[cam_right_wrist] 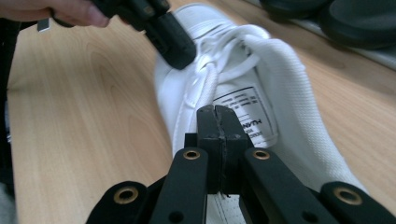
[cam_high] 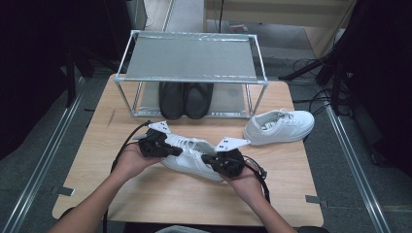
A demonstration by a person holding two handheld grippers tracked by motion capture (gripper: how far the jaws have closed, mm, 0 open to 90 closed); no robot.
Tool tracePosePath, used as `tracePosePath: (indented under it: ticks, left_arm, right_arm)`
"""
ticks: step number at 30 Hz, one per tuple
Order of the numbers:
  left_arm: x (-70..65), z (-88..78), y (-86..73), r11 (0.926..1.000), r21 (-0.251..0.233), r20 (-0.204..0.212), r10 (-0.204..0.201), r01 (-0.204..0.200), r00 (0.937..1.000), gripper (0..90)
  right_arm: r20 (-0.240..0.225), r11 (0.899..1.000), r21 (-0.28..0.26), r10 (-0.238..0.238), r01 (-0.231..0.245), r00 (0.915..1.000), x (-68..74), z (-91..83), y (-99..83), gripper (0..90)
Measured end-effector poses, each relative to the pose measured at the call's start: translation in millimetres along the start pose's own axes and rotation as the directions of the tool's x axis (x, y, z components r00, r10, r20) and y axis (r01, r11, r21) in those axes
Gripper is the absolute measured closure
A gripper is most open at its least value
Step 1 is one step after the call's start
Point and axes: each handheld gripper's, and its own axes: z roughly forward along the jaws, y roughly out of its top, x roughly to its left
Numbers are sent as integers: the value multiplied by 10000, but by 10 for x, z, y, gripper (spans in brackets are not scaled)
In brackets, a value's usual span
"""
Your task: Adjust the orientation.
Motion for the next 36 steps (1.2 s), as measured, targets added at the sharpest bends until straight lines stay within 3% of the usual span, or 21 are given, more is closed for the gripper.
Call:
tracePosePath:
  ticks: [5, 9, 14, 20, 28, 30, 36]
  left_arm:
    - [49, 14, 24, 9999, -116, -224, 86, -89, 9997, 898]
    - [76, 10, 34, 9997, -226, -316, 31, -38, 9995, 898]
    - [58, -56, 31, 9995, -308, -380, -3, -9, 9993, 897]
    - [-17, -155, -19, 9980, -622, -339, -154, 133, 9993, 893]
    - [-117, -163, -134, 9982, -490, -249, -358, 346, 9990, 887]
    - [-121, -131, -158, 9970, -511, -37, -581, 579, 9983, 887]
    - [-127, -23, -184, 9982, -137, -238, -592, 588, 9980, 889]
  right_arm:
    - [-150, 9994, 289, -177, 181, 9997, 78, 5, -28, 900]
    - [-263, 9974, 717, -6, 25, 9997, 87, 44, -50, 900]
    - [-377, 9993, 386, -1, 15, 9993, 45, 1, -9, 897]
    - [-203, 9998, -9, 178, -179, 9996, -118, -107, 48, 887]
    - [78, 9988, -310, 372, -369, 9993, -358, -164, 119, 885]
    - [156, 9986, -218, 483, -479, 9987, -428, -144, 127, 885]
    - [0, 9978, 324, 576, -576, 9983, -531, 4, 132, 880]
